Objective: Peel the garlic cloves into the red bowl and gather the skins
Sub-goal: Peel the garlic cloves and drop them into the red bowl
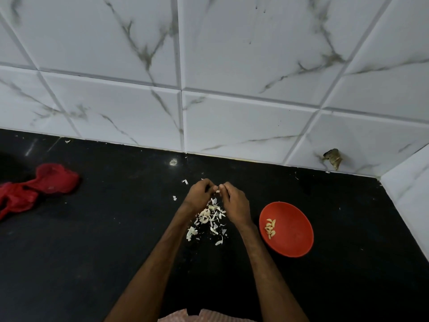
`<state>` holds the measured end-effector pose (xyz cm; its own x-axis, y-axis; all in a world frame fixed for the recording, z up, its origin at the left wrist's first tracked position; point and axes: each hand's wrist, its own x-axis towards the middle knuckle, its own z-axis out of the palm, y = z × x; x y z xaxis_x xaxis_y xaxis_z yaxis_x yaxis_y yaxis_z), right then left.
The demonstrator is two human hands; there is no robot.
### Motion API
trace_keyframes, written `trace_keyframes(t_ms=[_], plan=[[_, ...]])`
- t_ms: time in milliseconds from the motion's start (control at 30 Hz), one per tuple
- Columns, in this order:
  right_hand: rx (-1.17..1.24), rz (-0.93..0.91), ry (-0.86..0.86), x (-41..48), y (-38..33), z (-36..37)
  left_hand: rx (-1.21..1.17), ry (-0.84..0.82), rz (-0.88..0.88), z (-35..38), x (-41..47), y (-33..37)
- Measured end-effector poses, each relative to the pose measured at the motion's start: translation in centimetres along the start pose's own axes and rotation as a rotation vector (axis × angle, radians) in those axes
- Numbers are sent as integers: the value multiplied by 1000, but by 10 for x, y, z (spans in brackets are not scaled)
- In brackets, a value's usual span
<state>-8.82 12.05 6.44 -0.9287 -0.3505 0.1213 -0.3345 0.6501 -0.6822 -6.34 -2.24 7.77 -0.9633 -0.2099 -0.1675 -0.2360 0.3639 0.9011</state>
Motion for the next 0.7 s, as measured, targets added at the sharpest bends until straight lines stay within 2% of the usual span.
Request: trace_keyframes(t_ms=[100, 267, 367, 500, 600, 700], plan=[[-21, -2, 18, -2, -2, -1, -80, -9, -41, 5, -3, 3], [-284, -233, 119, -3, -16, -3, -508, -40, -281, 10, -7, 8], [-333, -292, 205, -8, -13, 1, -596, -40, -317, 9, -9, 10], [-12, -62, 211, -5, -10, 7, -623, 0, -301, 9, -9, 11], [200, -73, 253, -1, -10, 3, -636, 37, -273, 7, -8, 13], [181, -90, 177, 0, -12, 2, -597, 55, -248, 8, -9, 13]])
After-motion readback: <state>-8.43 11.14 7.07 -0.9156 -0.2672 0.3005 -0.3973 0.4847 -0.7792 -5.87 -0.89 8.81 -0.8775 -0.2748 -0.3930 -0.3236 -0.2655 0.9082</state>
